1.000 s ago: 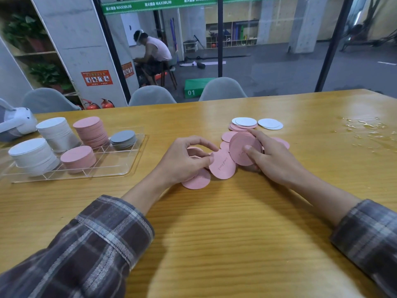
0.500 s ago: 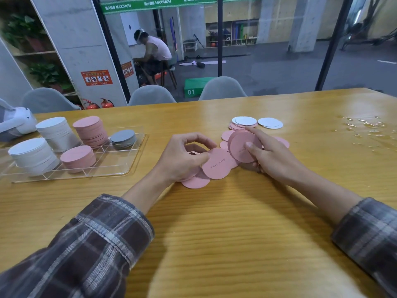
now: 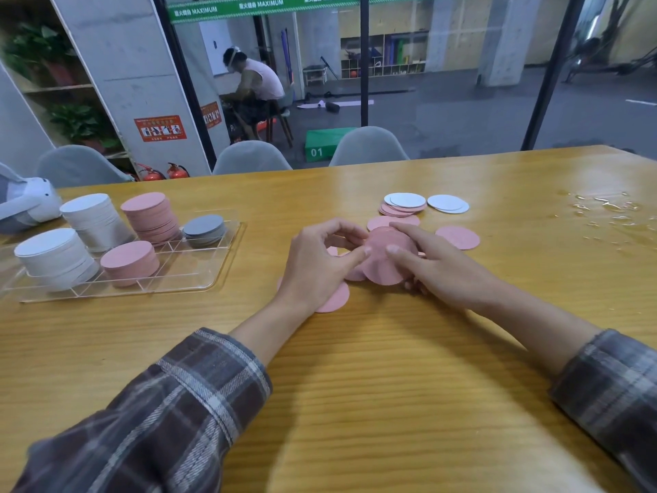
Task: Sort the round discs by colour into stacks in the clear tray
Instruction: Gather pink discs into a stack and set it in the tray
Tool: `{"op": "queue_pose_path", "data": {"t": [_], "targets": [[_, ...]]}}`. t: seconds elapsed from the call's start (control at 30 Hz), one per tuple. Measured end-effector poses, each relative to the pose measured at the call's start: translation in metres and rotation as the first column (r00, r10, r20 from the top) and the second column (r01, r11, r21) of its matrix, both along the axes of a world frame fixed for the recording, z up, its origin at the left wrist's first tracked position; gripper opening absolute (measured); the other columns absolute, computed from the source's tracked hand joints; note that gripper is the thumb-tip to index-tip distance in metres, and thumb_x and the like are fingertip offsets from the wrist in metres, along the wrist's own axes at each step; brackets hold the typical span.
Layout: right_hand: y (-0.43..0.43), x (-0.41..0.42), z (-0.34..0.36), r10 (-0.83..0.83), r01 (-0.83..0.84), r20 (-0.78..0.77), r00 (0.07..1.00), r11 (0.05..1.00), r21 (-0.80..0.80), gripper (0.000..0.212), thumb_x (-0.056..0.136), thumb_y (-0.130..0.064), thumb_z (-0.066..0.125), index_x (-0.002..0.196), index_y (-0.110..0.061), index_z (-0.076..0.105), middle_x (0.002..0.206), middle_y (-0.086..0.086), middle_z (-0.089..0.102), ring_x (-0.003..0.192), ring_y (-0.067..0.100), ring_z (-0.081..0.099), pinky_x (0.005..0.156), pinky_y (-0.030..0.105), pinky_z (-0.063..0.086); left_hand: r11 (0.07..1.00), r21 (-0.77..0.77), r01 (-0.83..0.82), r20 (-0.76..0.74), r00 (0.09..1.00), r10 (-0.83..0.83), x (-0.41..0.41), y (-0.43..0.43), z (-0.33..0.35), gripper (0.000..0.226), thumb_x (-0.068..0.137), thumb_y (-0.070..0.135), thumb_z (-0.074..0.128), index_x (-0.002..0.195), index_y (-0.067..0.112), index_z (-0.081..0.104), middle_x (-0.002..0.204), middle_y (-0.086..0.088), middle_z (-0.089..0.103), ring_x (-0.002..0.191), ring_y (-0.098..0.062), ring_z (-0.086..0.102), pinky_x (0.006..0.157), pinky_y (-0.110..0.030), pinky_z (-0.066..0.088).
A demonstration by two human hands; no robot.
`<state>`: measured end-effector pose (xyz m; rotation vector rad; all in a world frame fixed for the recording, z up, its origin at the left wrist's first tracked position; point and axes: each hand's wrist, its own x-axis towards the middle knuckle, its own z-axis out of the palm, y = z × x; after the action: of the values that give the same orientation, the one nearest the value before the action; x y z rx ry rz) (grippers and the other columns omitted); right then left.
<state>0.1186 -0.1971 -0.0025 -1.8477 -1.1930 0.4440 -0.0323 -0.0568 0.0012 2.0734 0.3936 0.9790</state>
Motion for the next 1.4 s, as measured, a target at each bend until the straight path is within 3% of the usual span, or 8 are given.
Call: {"op": "queue_pose_path", "data": {"t": [0.23, 0.4, 0.57, 0.7, 0.83, 0.93, 1.1, 1.4], "targets": [[-0.002, 0.008, -0.002, -0.063, 0.058, 0.098, 0.993, 0.997, 0.050, 0.051, 0.101, -0.034, 0.058, 0.150, -0.032, 0.043, 0.105, -0.008, 0.066, 0.083, 0.013, 0.066, 0.073, 0.026, 0.050, 0.973, 0.224, -0.057, -0.182, 0.978, 0.100, -0.005, 0.020, -0.008, 0.019, 0.087, 0.028, 0.081, 0.105, 0.022, 0.077, 0.101, 0.008, 0.072, 0.091, -0.004, 0.065, 0.082, -0.018, 0.051], [-0.006, 0.010, 0.002, -0.131, 0.126, 0.086, 0.988, 0.990, 0.070, 0.045, 0.101, -0.029, 0.058, 0.144, -0.035, 0.048, 0.107, -0.018, 0.064, 0.089, 0.013, 0.068, 0.093, 0.042, 0.055, 0.940, 0.342, 0.018, -0.445, 0.884, 0.145, -0.009, 0.030, -0.016, 0.061, 0.075, 0.071, 0.068, 0.119, 0.029, 0.073, 0.106, 0.013, 0.070, 0.100, -0.014, 0.063, 0.094, -0.043, 0.051], [-0.005, 0.011, 0.001, -0.162, 0.153, 0.087, 0.983, 0.983, 0.102, 0.046, 0.101, -0.027, 0.059, 0.145, -0.032, 0.048, 0.108, -0.020, 0.063, 0.096, 0.013, 0.064, 0.092, 0.038, 0.054, 0.968, 0.242, 0.067, -0.363, 0.931, 0.026, -0.011, 0.027, -0.008, 0.052, 0.076, 0.036, 0.090, 0.124, 0.024, 0.073, 0.109, 0.008, 0.068, 0.096, -0.008, 0.064, 0.082, -0.008, 0.043], [-0.005, 0.012, 0.000, -0.176, 0.165, 0.118, 0.977, 0.982, 0.098, 0.051, 0.103, -0.027, 0.056, 0.152, -0.028, 0.042, 0.097, -0.015, 0.060, 0.089, 0.011, 0.055, 0.084, 0.028, 0.041, 0.994, 0.108, 0.029, -0.226, 0.974, -0.004, -0.010, 0.024, -0.002, 0.040, 0.081, 0.013, 0.086, 0.119, 0.022, 0.076, 0.103, 0.007, 0.070, 0.084, -0.010, 0.066, 0.075, -0.014, 0.050], [-0.004, 0.008, 0.001, -0.121, 0.117, 0.034, 0.992, 0.988, 0.100, 0.042, 0.107, -0.025, 0.049, 0.143, -0.045, 0.042, 0.077, -0.008, 0.060, 0.056, 0.000, 0.056, 0.059, 0.014, 0.044, 0.995, -0.053, 0.081, -0.172, 0.981, -0.090, -0.009, 0.021, -0.001, 0.015, 0.088, 0.016, 0.082, 0.103, 0.019, 0.080, 0.093, 0.004, 0.078, 0.083, -0.020, 0.075, 0.082, -0.036, 0.061], [-0.002, 0.006, 0.000, -0.078, 0.078, -0.006, 0.997, 0.992, 0.095, 0.042, 0.107, -0.025, 0.048, 0.137, -0.054, 0.042, 0.074, -0.001, 0.056, 0.055, 0.007, 0.055, 0.062, 0.020, 0.048, 0.994, -0.085, 0.066, -0.153, 0.985, -0.078, -0.005, 0.013, -0.004, 0.012, 0.088, 0.018, 0.082, 0.100, 0.021, 0.081, 0.089, 0.005, 0.077, 0.080, -0.022, 0.075, 0.084, -0.043, 0.061], [0.002, 0.006, -0.003, -0.049, 0.052, -0.038, 0.998, 0.996, 0.078, 0.047, 0.108, -0.029, 0.044, 0.154, -0.037, 0.039, 0.075, -0.003, 0.058, 0.059, 0.010, 0.056, 0.066, 0.027, 0.050, 0.997, -0.074, 0.001, -0.150, 0.989, -0.013, 0.003, 0.002, -0.005, 0.027, 0.079, 0.020, 0.090, 0.103, 0.025, 0.079, 0.079, 0.004, 0.068, 0.061, -0.006, 0.062, 0.071, -0.023, 0.056], [-0.003, 0.005, 0.001, -0.022, 0.019, 0.132, 0.991, 1.000, 0.024, 0.057, 0.105, -0.032, 0.052, 0.158, -0.032, 0.032, 0.087, 0.008, 0.071, 0.061, 0.006, 0.062, 0.071, 0.025, 0.050, 0.999, -0.043, -0.028, -0.157, 0.987, 0.021, 0.006, -0.003, -0.004, 0.025, 0.079, 0.023, 0.090, 0.094, 0.024, 0.071, 0.084, 0.001, 0.074, 0.069, -0.006, 0.069, 0.064, -0.009, 0.047]]}}
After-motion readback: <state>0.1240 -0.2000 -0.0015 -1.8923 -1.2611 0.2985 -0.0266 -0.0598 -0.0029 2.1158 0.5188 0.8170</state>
